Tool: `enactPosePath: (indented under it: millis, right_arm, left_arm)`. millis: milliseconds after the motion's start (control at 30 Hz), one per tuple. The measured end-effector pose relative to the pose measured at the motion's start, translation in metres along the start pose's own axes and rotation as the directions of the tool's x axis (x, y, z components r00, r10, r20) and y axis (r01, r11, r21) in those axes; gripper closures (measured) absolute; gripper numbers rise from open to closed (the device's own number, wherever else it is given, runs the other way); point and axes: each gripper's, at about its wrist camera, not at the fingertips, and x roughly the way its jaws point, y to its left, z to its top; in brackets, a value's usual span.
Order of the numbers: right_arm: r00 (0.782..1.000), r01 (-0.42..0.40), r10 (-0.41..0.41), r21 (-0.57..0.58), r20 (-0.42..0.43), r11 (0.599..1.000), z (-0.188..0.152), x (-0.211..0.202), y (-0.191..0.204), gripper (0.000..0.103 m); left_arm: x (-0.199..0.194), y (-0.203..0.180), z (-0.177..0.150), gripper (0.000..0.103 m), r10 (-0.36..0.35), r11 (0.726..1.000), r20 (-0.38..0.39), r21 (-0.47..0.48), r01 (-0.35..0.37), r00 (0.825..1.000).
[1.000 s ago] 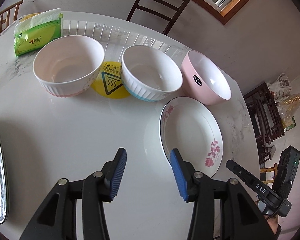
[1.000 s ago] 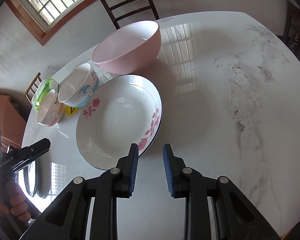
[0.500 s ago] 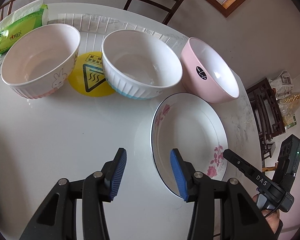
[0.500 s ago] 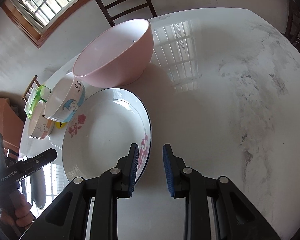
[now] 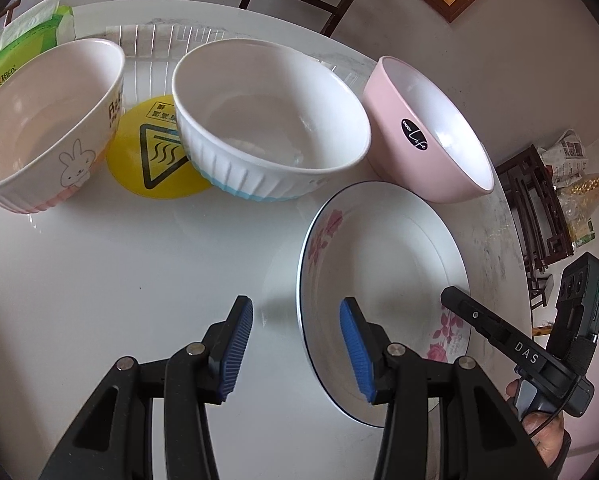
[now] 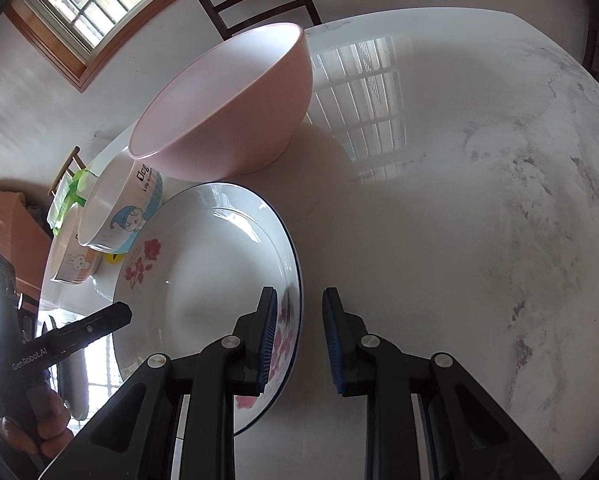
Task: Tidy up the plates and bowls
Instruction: 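Close both grippers on the rim of the pink-flowered oval plate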
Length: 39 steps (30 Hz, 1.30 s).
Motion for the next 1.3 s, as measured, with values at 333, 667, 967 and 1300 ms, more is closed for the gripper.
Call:
enactPosePath:
  millis: [333,667,967,1300]
  right_arm:
    - [0.999,-0.032,0.032,-0.002,-0.003,0.999,0.003,0.004,-0.002,0.089]
    - [1.000,-0.025,0.025,-0.030,0.000,0.999,0.002,0.006,0.006,0.090]
    - [0.999,-0.035,0.035,-0.039,-0.007,0.999,-0.015,0.002,0.015,0.090]
    - [0.999,-0.044,0.042,-0.077,-0.034,0.996,-0.047,0.000,0.048,0.090]
  left_arm:
    - [0.011,-0.008,0.004,0.068,-0.006,1.000,-0.016,0.025,0.006,1.000]
    - [0.011,-0.012,0.001,0.089,0.006,0.998,-0.019,0.069,-0.004,1.000]
    - [0.000,0.001,-0.012,0.089,0.018,0.998,-0.028,0.061,-0.016,0.999]
    - [-0.023,0.034,-0.029,0.089,0.028,0.999,-0.027,0.028,-0.027,0.999]
